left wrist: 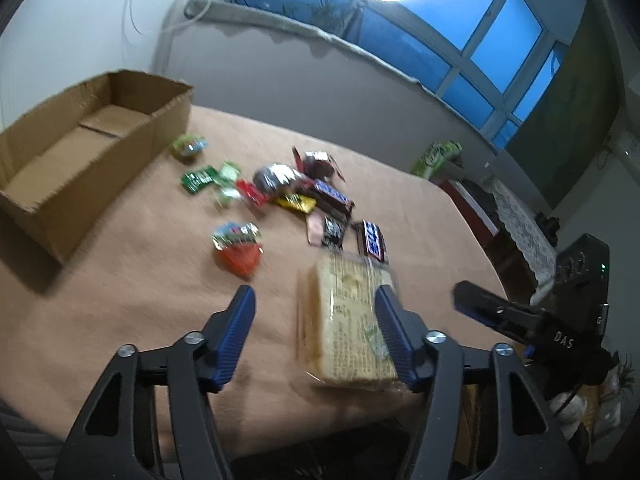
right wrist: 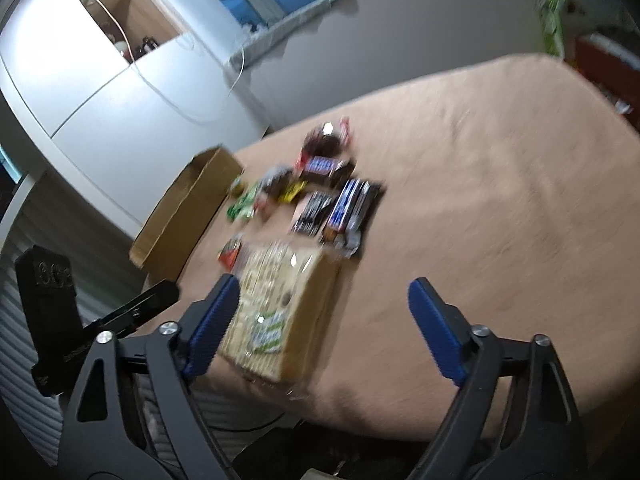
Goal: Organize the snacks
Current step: 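Lower the right gripper onto the wrapped bread loaf and close it, then carry the bread loaf with the right gripper into the cardboard box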
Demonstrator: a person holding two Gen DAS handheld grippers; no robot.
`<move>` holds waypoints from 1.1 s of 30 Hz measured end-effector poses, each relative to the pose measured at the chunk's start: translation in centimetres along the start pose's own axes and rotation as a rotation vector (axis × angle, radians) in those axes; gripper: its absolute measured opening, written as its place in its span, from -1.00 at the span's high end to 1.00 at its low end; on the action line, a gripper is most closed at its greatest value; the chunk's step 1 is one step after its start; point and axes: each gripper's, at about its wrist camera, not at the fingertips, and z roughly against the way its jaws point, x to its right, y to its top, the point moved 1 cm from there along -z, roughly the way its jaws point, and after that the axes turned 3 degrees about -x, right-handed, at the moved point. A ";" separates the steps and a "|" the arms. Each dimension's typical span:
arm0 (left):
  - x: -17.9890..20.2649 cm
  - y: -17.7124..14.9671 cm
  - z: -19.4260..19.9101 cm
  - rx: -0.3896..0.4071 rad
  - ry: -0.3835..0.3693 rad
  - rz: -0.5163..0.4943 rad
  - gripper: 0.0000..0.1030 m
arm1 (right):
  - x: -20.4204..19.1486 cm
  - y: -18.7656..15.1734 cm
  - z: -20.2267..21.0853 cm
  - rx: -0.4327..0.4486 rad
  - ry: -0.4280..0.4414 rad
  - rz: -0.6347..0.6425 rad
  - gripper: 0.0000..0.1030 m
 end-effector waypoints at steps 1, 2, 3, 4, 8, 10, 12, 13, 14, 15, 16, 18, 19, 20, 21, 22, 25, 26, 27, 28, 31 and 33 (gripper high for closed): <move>0.1 -0.1 -0.3 -0.008 -0.002 -0.004 -0.07 | 0.0 -0.1 -0.2 -0.012 0.005 -0.001 -0.61; 0.3 -0.3 -0.5 -0.016 -0.006 -0.009 -0.01 | -0.2 -0.2 -0.6 -0.027 0.010 0.004 -0.54; 0.5 -0.5 -0.7 -0.028 -0.013 -0.015 0.06 | -0.5 -0.4 -1.1 -0.043 0.018 0.011 -0.47; 0.5 -0.6 -1.0 -0.037 -0.017 -0.018 0.07 | -0.6 -0.5 -1.4 -0.053 0.022 0.015 -0.45; 0.6 -1.2 -2.0 -0.078 -0.032 -0.022 0.25 | -1.2 -0.9 -3.0 -0.112 0.071 0.024 -0.18; 0.5 -1.4 -2.4 -0.089 -0.035 -0.020 0.32 | -1.2 -1.2 -3.5 -0.134 0.095 0.015 -0.12; 0.3 -1.6 -2.7 -0.101 -0.042 -0.013 0.40 | -1.1 -1.3 -4.0 -0.152 0.118 -0.001 0.05; 0.3 -1.7 -2.8 -0.102 -0.043 -0.010 0.40 | -1.0 -1.4 -4.3 -0.160 0.124 -0.008 0.08; 0.2 -1.7 -2.8 -0.104 -0.047 -0.007 0.40 | -0.9 -1.4 -4.5 -0.165 0.131 -0.015 0.11; 0.1 -1.8 -2.8 -0.105 -0.053 -0.004 0.40 | -0.8 -1.4 -4.7 -0.168 0.138 -0.021 0.12; 0.0 -1.7 -2.9 -0.106 -0.057 -0.003 0.40 | -0.7 -1.4 -4.7 -0.170 0.148 -0.028 0.13; 0.0 -1.6 -3.0 -0.109 -0.067 0.002 0.40 | -0.8 -1.4 -4.8 -0.171 0.157 -0.029 0.18; 0.1 -1.6 -3.1 -0.110 -0.072 0.003 0.40 | -0.9 -1.3 -4.8 -0.170 0.156 -0.025 0.19; 0.4 -1.7 -3.2 -0.113 -0.074 -0.004 0.40 | -1.1 -1.3 -4.8 -0.169 0.151 -0.016 0.20; 0.6 -1.7 -3.2 -0.108 -0.061 -0.017 0.40 | -1.5 -1.2 -4.7 -0.165 0.137 -0.001 0.20; 0.9 -1.7 -3.2 -0.103 -0.048 -0.035 0.40 | -1.6 -1.2 -4.7 -0.164 0.131 0.006 0.20; 1.2 -1.6 -3.0 -0.097 -0.043 -0.049 0.40 | -1.6 -0.9 -4.7 -0.167 0.131 0.001 0.21; 1.1 -1.5 -3.0 -0.095 -0.044 -0.050 0.40 | -1.6 -0.8 -4.8 -0.169 0.134 0.000 0.21; 1.0 -1.4 -2.7 -0.088 -0.045 -0.052 0.40 | -1.8 -0.6 -4.8 -0.171 0.138 0.002 0.21; 1.0 -1.2 -2.6 -0.083 -0.044 -0.053 0.40 | -1.9 -0.6 -4.8 -0.170 0.140 0.005 0.22; 0.8 -0.7 -2.0 -0.059 -0.034 -0.058 0.40 | -2.7 0.0 -4.9 -0.166 0.145 0.022 0.22; 0.5 -0.4 -1.4 -0.039 -0.028 -0.059 0.40 | -3.4 0.5 -5.0 -0.165 0.154 0.030 0.22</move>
